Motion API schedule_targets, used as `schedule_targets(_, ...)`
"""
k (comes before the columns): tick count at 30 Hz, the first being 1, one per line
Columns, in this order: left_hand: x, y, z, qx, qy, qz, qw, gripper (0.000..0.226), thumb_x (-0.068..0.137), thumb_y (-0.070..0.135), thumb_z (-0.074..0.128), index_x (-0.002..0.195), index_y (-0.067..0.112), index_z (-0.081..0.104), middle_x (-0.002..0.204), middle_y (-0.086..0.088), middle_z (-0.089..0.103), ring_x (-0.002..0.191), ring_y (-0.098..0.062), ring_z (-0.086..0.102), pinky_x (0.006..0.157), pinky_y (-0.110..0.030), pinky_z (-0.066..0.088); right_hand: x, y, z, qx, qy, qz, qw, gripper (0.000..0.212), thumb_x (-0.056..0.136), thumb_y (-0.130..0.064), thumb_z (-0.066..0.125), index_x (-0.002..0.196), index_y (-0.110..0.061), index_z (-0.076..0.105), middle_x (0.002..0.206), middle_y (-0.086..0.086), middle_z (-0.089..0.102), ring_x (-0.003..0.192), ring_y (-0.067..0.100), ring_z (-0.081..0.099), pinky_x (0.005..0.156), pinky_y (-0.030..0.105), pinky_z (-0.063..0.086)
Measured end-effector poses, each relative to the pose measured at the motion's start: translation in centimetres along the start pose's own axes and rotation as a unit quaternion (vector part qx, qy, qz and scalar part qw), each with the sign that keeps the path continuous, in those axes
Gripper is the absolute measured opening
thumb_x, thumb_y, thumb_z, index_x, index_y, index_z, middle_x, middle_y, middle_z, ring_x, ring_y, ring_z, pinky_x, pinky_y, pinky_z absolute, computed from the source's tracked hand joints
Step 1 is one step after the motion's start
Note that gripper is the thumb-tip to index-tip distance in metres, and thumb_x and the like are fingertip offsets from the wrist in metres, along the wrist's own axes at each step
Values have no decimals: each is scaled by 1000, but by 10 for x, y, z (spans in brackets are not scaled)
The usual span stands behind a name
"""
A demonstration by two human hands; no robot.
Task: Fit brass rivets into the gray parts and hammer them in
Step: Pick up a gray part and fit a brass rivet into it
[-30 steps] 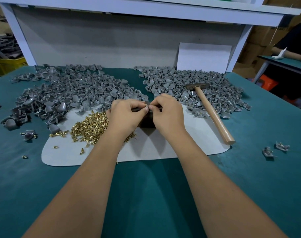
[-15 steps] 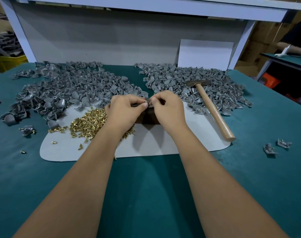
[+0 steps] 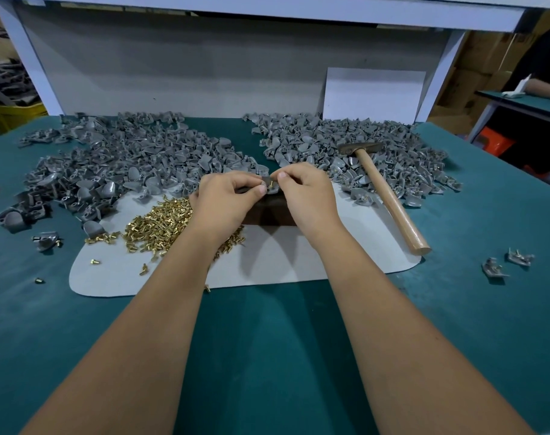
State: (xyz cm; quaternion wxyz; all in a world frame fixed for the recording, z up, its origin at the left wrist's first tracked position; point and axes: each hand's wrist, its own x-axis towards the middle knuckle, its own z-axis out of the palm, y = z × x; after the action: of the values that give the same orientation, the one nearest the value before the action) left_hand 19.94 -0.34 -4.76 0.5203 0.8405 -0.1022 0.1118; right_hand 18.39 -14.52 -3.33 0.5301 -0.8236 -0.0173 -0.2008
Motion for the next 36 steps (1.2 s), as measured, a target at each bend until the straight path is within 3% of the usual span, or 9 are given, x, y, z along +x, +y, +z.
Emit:
schedule_targets(5, -2, 3, 0, 16, 7, 9, 1000, 9, 89, 30, 72, 95, 33, 77, 109, 13, 72, 120, -19, 57, 109, -52, 37, 0, 2, 1, -47, 2, -33, 998, 6, 86, -13, 66, 83, -15, 71, 92, -3, 61, 87, 11, 56, 77, 21, 40)
schedule_targets(11, -6, 8, 2, 67, 47, 4, 997, 23, 86, 37, 72, 71, 51, 62, 106, 18, 71, 124, -15, 53, 110, -51, 30, 0, 1, 4, -89, 24, -46, 995, 8, 85, -11, 68, 79, -16, 71, 83, -10, 58, 79, 8, 54, 68, 18, 38)
schedule_targets(17, -7, 11, 3, 115, 59, -21, 991, 11, 88, 45, 67, 78, 50, 65, 108, 24, 68, 129, -11, 43, 107, -50, 22, -2, -1, 6, -145, 33, -80, 986, 10, 85, -11, 65, 78, -15, 71, 86, -6, 61, 83, 14, 56, 74, 27, 43)
schedule_targets(24, -9, 11, 4, 116, 63, -24, 991, 9, 87, 46, 68, 79, 49, 65, 106, 23, 68, 130, -13, 39, 108, -49, 20, -2, 2, 5, -160, 36, -107, 981, 9, 84, -9, 66, 78, -14, 71, 84, -5, 61, 82, 14, 56, 73, 27, 43)
schedule_targets(29, -7, 9, 4, 105, 58, -24, 992, 10, 88, 47, 66, 79, 51, 64, 107, 22, 67, 131, -13, 37, 106, -47, 20, -6, 5, 3, -92, 35, -90, 991, 12, 87, -15, 64, 80, -11, 73, 79, -5, 60, 79, 12, 54, 69, 13, 39)
schedule_targets(33, -6, 8, 5, 98, 58, -30, 993, 5, 89, 47, 65, 86, 47, 68, 114, 20, 66, 132, -13, 37, 108, -50, 19, -4, -1, -5, 117, 31, 33, 992, 32, 100, -30, 45, 88, -17, 72, 93, 0, 70, 91, 14, 65, 89, 31, 50)
schedule_targets(36, -6, 7, 5, 94, 53, -34, 994, 6, 89, 47, 64, 84, 48, 67, 116, 20, 65, 133, -11, 37, 107, -48, 18, 0, -2, -14, 65, 103, 38, 992, 33, 100, -28, 43, 87, -12, 69, 91, 3, 70, 90, 17, 64, 86, 37, 51)
